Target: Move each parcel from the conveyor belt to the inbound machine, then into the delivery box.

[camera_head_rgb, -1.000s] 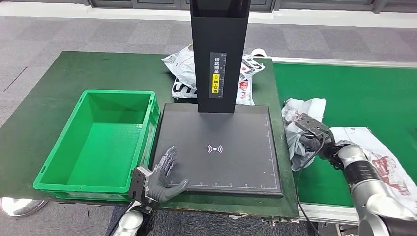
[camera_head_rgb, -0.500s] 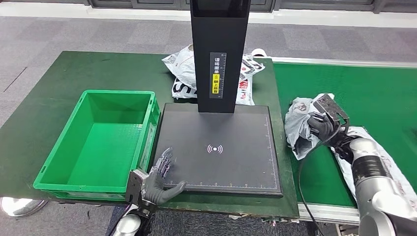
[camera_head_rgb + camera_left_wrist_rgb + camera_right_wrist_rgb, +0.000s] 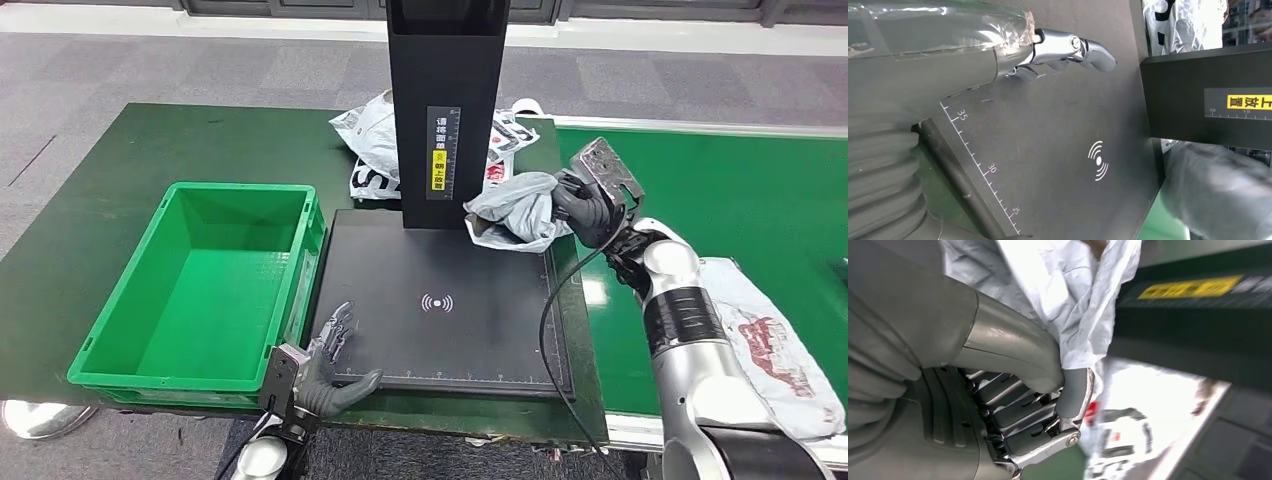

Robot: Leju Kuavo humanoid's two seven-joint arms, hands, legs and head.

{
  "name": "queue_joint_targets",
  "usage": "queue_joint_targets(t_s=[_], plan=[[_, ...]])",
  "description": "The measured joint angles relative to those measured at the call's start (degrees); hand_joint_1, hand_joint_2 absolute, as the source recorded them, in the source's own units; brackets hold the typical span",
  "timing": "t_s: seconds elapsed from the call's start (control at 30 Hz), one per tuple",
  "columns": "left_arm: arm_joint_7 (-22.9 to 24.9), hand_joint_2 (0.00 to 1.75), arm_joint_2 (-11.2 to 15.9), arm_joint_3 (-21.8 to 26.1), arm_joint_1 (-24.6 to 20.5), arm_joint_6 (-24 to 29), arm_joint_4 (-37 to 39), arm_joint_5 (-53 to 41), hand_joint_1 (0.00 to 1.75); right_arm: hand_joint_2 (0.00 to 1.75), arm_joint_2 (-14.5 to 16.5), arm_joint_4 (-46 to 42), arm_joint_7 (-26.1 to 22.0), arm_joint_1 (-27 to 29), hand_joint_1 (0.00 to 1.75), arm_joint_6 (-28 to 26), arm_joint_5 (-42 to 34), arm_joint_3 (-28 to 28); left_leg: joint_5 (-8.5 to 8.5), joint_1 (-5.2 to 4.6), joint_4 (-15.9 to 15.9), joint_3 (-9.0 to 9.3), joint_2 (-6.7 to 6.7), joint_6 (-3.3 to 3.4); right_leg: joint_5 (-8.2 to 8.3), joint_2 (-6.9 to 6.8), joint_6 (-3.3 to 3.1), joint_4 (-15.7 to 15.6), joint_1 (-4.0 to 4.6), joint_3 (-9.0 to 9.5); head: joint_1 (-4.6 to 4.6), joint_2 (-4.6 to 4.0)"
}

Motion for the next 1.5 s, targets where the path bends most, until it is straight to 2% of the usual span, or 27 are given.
queue_joint_targets(t_s=[0.4, 0.7, 0.93, 0.97, 1.07, 1.1, 1.33, 1.5], plan=[[-0.02, 1.75, -0.07, 0.29, 0.33, -0.04, -0.37, -0.22, 0.00, 1.75, 1.68, -4.02, -1.05, -0.23, 1.75, 0.60, -1.93, 3.38, -0.01, -0.04, 0.01, -0.05, -0.02, 0.01, 0.01, -0.01, 0.00, -0.01, -0.02, 0.02, 0.01, 0.00], [-0.40, 1.75, -0.58, 0.80, 0.27, -0.04, -0.37, -1.01, 0.00, 1.75, 9.27, -5.42, 0.04, -4.59, 1.75, 0.25, -6.20, 10.59, 0.04, 0.08, -0.01, -0.02, 0.33, -0.10, 0.04, 0.31, -0.11, 0.06, 0.10, -0.17, 0.00, 0.00], [-0.67, 1.75, -0.65, 1.48, 0.25, -0.04, -0.44, -1.63, 0.00, 1.75, 11.69, -6.60, 0.28, -4.44, 1.75, -0.02, -8.18, 15.18, 0.03, 0.08, -0.01, -0.04, 0.35, -0.11, 0.05, 0.33, -0.14, 0.06, 0.09, -0.17, 0.01, 0.00], [-0.68, 1.75, -0.67, 1.64, 0.22, -0.04, -0.49, -1.70, 0.00, 1.75, 12.19, -6.74, 0.58, -4.10, 1.41, -0.13, -8.56, 15.86, 0.03, 0.07, -0.01, -0.04, 0.37, -0.12, 0.05, 0.36, -0.15, 0.05, 0.09, -0.17, 0.01, 0.00], [-0.64, 1.75, -0.75, 2.28, 0.21, 0.15, -0.83, -2.00, 0.00, 1.75, 13.90, -6.74, 1.62, -2.55, 0.10, -0.86, -9.83, 17.99, 0.02, 0.08, -0.01, -0.05, 0.35, -0.13, 0.05, 0.34, -0.16, 0.05, 0.10, -0.19, 0.01, 0.00], [-0.57, 1.75, -0.78, 2.56, 0.23, 0.27, -1.05, -2.10, 0.00, 1.75, 14.43, -6.50, 1.83, -2.06, 0.00, -1.18, -10.33, 18.82, 0.02, 0.08, -0.01, -0.06, 0.34, -0.13, 0.05, 0.32, -0.17, 0.05, 0.10, -0.19, 0.00, 0.00], [0.45, 1.75, -0.96, 4.41, 0.31, 0.66, -2.86, -2.95, 0.00, 1.75, 17.07, -2.66, 2.03, 0.13, 0.00, -1.65, -14.32, 24.71, 0.01, 0.10, -0.03, -0.07, 0.33, -0.14, 0.03, 0.31, -0.20, 0.05, 0.13, -0.22, 0.00, 0.00], [1.02, 1.75, -1.02, 5.00, 0.49, 0.68, -3.90, -3.60, 0.00, 1.75, 17.55, -0.83, 1.84, 0.85, 0.00, -2.90, -15.90, 26.40, 0.01, 0.09, -0.02, -0.08, 0.33, -0.14, 0.03, 0.31, -0.19, 0.05, 0.11, -0.22, 0.01, 0.00]])
